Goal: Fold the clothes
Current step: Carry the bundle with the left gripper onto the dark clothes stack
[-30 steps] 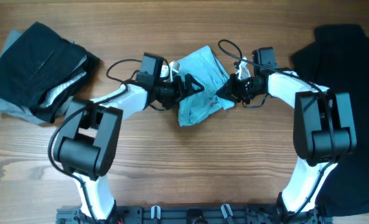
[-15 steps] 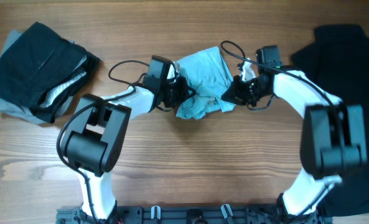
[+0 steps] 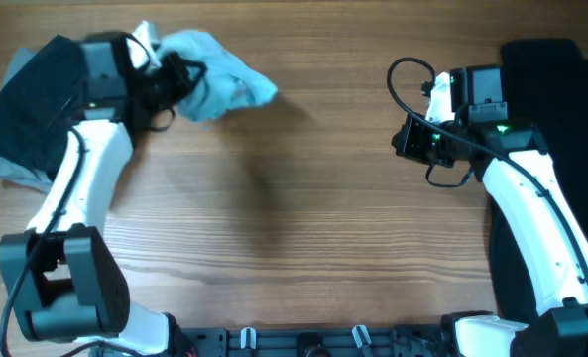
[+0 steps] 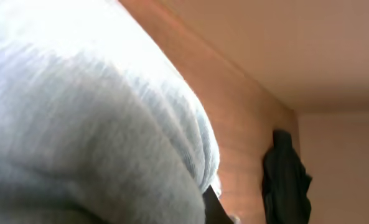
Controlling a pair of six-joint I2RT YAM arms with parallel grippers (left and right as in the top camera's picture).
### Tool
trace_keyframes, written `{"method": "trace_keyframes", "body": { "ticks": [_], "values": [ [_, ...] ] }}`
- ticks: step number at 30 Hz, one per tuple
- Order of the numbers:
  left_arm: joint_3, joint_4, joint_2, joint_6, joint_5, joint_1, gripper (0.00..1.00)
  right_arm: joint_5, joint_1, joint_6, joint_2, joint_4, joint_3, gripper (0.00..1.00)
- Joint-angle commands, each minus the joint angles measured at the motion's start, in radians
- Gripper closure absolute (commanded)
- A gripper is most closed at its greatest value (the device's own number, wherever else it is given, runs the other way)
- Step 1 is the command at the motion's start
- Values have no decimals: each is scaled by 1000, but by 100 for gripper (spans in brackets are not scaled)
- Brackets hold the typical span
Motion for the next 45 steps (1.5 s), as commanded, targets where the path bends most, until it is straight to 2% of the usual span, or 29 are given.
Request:
{"method": "trace_keyframes", "body": {
  "ticks": [1,5,9,12,13,14,15,19,22,25,26,27,28,31,32,33,34,36,38,41,42,45],
  "values": [
    [161,11,-22,87,15,101,96,-27,-2,11,-14,-11,1,94],
    [236,-16,-22,95,12,289,96,-39,-1,11,-14,-18,1,94],
    [236,-157,-14,224,-41,488,96,-39,-1,11,-14,-22,1,94],
    [236,-323,-13,251,-132,590,96,-38,-2,37,-14,-14,1,95],
    [236,-358,-13,251,-220,615,44,-39,-2,37,-15,-13,1,94],
    [236,-376,-13,251,-251,628,7,-39,-2,37,-15,-14,1,94],
    [236,-401,-13,250,-254,644,0,-39,-2,37,-15,-14,1,94],
    [237,-591,-39,246,-235,753,0,-38,-2,36,-15,-13,1,94],
    [237,-611,-95,247,-84,815,0,-38,-2,35,-14,-6,1,94],
    [237,-617,-170,247,-51,834,1,-38,-2,33,-14,-6,1,94],
    [237,-617,-175,247,-51,821,30,-37,-2,33,-15,-6,1,94],
    [236,-616,-173,263,-56,800,73,-37,-2,33,-14,-2,1,94],
    [235,-616,-162,290,-76,777,96,-37,-2,34,-14,2,1,94],
    [221,-605,-17,306,-350,637,96,-38,-2,36,-14,8,1,94],
    [219,-602,41,306,-382,613,96,-38,-2,35,-14,7,1,94],
    [219,-571,188,306,-386,571,93,-38,-2,34,-15,8,1,94],
    [219,-560,222,301,-384,562,91,-38,-2,33,-15,8,1,94],
    [226,-538,258,300,-370,529,73,-37,-2,32,-19,3,5,94],
    [301,-570,213,335,-323,503,48,14,-2,19,-66,16,24,95],
    [486,-723,82,360,-298,468,30,76,-2,-48,-192,69,45,95],
    [560,-790,1,411,-269,443,24,87,-2,-82,-262,103,45,94],
    [592,-909,-214,434,-268,373,7,79,-2,-159,-434,124,45,94]
  ]
}}
